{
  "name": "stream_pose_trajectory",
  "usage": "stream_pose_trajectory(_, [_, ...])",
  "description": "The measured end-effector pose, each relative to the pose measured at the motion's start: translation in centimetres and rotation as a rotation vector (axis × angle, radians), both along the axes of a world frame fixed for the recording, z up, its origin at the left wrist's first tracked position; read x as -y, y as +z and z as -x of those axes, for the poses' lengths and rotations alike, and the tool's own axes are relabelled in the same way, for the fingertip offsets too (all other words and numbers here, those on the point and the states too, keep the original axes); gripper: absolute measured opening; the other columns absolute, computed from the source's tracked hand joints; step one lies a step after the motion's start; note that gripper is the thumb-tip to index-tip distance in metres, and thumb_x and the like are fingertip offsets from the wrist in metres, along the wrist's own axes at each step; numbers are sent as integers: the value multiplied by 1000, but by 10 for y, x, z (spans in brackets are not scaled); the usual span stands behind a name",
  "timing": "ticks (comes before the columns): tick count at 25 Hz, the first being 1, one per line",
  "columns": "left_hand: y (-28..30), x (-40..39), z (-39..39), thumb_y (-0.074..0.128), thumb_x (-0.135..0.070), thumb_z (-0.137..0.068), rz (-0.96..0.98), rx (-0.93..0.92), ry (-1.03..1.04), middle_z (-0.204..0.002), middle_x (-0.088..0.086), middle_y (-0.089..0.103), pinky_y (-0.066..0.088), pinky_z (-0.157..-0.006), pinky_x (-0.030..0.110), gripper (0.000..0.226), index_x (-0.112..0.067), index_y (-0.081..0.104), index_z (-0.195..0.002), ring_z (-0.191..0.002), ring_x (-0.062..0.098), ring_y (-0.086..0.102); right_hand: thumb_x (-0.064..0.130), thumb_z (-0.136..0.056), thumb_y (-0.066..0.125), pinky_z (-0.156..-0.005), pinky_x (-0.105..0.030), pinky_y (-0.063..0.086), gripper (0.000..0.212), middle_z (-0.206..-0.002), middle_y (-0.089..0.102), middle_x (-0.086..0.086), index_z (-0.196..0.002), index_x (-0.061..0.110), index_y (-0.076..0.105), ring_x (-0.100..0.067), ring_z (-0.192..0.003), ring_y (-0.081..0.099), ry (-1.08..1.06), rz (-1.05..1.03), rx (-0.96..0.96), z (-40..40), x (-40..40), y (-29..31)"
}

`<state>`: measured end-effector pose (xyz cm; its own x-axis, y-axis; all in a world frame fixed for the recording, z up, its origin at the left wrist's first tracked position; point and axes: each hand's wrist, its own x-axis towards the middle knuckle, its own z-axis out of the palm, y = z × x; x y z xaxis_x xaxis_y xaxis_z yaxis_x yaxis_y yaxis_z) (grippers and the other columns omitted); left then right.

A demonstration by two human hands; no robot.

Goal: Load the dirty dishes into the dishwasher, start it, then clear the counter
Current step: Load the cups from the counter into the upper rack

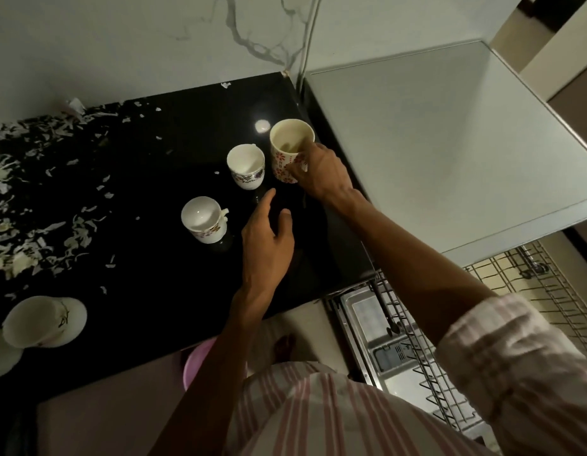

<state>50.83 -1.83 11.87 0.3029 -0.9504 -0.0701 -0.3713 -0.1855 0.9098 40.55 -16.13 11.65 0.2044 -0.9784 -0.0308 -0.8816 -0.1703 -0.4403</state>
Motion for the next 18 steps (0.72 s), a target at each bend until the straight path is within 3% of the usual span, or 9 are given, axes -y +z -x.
stream_pose_trajectory(5, [-2, 3, 14, 50, -24, -99, -19, -25, -47, -147, 3, 46, 34, -107, 20, 47, -20, 41, -146, -135, 10, 42, 32, -92, 62, -82, -44, 55, 48, -127, 58, -17, -129, 5, 48, -32, -106, 62, 8, -18, 57, 18, -20, 2])
stream_pose_trajectory(8, [-2, 3, 24, 57, -22, -96, 15, -28, -66, -144, 2, 50, 37, -108, 21, 51, -21, 42, -145, -132, 8, 44, 32, -92, 62, -76, -34, 51, 43, -122, 61, -14, -124, 6, 50, -30, -102, 63, 4, -60, 151, 36, -45, 5])
stream_pose_trajectory(12, [-8, -7, 30, 69, -33, -87, -7, -36, -167, -150, 0, 42, 35, -101, 13, 77, -24, 28, -152, -136, 9, 40, 35, -90, 65, -68, -32, 51, 38, -104, 69, -11, -113, 7, 54, -26, -87, 67, 10, -98, 258, 70, -91, 16])
stream_pose_trajectory(16, [3, -27, 41, 78, -36, -78, -103, -5, -269, -150, -3, 37, 45, -97, 27, 96, -33, 18, -153, -131, 11, 41, 37, -89, 67, -66, -35, 57, 31, -95, 70, -1, -107, 13, 58, -14, -78, 67, 63, -188, 401, 105, -140, 30])
stream_pose_trajectory(18, [9, -38, 51, 83, -35, -71, -156, 4, -325, -143, -6, 43, 48, -91, 26, 100, -34, 22, -151, -123, 10, 45, 37, -90, 67, -64, -32, 57, 29, -95, 70, 3, -108, 16, 60, -9, -79, 67, 60, -248, 475, 120, -166, 34])
